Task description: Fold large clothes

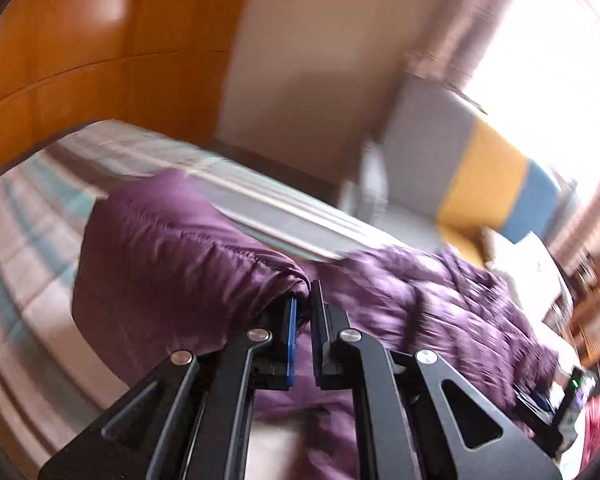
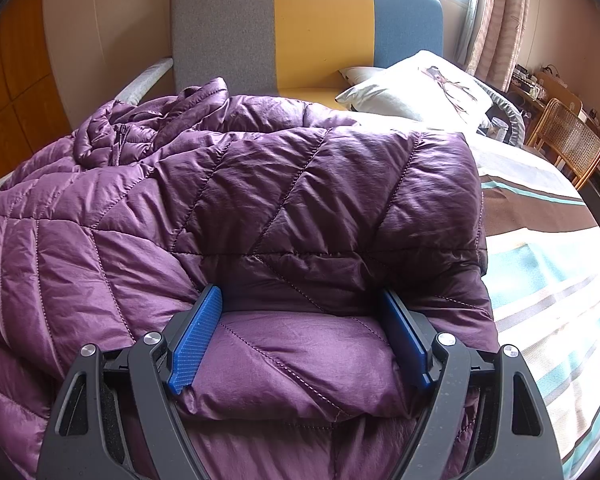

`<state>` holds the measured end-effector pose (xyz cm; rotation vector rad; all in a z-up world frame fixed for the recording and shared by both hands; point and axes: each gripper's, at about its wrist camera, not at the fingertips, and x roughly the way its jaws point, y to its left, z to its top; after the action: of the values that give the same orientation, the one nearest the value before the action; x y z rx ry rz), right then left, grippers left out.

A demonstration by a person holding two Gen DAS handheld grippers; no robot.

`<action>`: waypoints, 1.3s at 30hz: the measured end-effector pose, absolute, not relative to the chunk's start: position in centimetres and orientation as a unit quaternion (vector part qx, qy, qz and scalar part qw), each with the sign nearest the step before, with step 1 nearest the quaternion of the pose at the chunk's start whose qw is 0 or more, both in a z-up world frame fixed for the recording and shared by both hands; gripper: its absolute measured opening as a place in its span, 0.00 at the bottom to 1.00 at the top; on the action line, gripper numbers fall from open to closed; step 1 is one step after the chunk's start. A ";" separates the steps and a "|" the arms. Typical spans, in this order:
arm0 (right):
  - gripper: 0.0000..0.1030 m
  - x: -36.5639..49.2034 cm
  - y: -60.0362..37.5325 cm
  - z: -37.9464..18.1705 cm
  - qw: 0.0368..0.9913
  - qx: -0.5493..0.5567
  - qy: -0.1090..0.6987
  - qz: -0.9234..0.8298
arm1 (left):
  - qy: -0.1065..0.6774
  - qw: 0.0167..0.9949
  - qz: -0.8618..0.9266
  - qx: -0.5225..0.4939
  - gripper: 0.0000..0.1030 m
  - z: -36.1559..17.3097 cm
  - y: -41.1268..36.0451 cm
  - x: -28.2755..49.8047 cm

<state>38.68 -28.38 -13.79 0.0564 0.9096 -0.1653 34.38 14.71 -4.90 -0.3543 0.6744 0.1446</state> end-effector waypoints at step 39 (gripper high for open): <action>0.73 34.9 -24.0 -8.1 0.932 0.043 0.359 0.040 | 0.409 0.897 -0.049 -0.158 0.46 -10.7 5.4 31.5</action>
<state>34.86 -24.02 -8.11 0.0872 0.7341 0.0815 31.51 5.37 -10.68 -0.3266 0.8479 -0.1024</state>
